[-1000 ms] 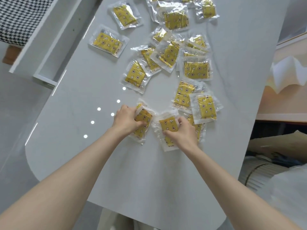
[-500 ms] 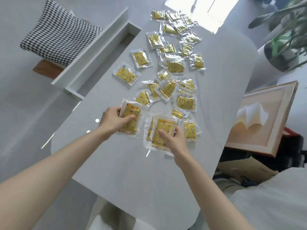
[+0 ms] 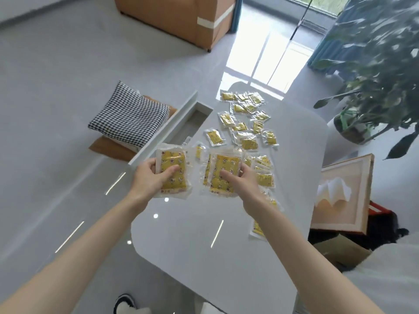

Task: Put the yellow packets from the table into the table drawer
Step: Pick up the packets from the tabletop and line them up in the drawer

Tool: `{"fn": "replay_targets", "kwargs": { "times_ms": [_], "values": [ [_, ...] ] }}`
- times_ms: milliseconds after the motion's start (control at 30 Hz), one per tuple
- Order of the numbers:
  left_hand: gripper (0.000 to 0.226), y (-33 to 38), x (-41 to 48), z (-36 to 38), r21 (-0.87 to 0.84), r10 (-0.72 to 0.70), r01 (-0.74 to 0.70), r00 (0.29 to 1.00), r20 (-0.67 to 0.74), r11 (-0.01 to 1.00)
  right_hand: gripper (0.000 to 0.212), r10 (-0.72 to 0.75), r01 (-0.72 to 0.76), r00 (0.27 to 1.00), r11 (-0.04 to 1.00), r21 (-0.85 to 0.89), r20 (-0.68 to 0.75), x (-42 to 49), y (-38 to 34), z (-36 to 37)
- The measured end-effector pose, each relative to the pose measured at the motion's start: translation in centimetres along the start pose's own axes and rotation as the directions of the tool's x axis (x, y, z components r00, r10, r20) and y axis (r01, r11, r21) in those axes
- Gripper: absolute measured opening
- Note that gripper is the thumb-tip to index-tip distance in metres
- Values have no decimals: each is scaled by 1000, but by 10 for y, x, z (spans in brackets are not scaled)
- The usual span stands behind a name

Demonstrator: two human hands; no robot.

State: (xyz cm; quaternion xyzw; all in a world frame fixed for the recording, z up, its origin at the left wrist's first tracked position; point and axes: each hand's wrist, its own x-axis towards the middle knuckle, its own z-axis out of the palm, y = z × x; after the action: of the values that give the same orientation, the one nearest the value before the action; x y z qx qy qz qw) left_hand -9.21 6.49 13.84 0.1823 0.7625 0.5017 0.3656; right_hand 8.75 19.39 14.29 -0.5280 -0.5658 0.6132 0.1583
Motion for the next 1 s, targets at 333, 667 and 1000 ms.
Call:
{"fn": "replay_targets", "kwargs": {
  "times_ms": [333, 667, 1000],
  "values": [
    [32, 23, -14, -192, -9, 61, -60, 996, 67, 998, 26, -96, 99, 993, 994, 54, -64, -73, -73, 149],
    [28, 56, 1, -304, -23, 91, -89, 987, 131, 996, 21, -103, 110, 990, 991, 78, -96, -97, -130, 246],
    [20, 95, 107, -366, -12, 133, -133, 980, 148, 991, 20, -99, 103, 987, 994, 25, -128, -8, -174, 329]
  ]
}}
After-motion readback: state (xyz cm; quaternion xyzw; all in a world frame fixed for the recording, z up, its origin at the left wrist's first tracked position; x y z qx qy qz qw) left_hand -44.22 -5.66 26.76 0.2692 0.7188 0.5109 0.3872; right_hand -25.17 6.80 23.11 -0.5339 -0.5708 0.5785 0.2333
